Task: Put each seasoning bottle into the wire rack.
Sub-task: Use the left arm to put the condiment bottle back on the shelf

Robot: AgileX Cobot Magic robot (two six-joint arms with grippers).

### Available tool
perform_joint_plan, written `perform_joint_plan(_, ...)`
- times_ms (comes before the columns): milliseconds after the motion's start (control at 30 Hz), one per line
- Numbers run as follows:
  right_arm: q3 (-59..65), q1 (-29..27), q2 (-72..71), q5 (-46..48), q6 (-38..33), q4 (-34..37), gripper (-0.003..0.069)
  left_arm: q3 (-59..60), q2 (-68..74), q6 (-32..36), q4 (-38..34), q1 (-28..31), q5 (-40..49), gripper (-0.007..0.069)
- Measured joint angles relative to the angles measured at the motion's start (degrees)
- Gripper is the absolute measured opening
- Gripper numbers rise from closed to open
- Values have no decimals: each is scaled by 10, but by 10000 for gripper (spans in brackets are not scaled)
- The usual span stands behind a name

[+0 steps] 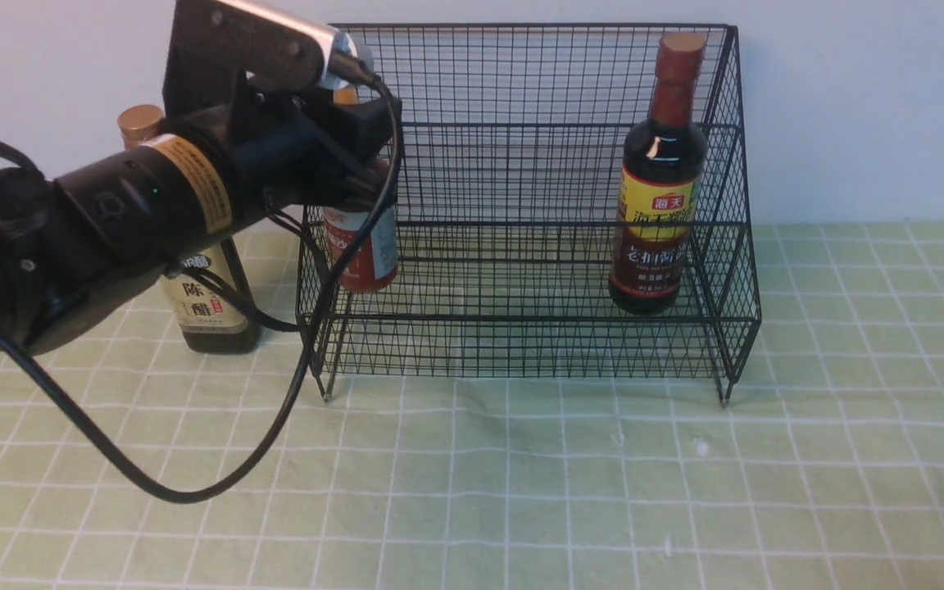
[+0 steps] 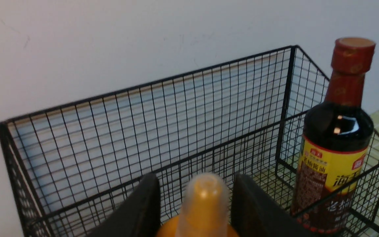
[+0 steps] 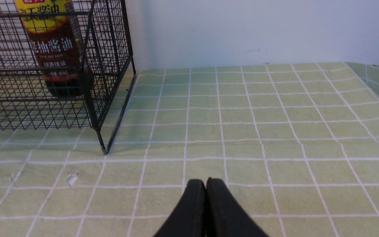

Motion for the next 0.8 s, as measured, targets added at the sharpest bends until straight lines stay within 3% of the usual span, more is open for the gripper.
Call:
perform_joint_plan(433,0,0,0,0,0,0,-13,-3,86,25,-1,0,-23,256)
perform_joint_plan(800,0,0,0,0,1,0,-13,-5,135,9,-1,0,-34,256)
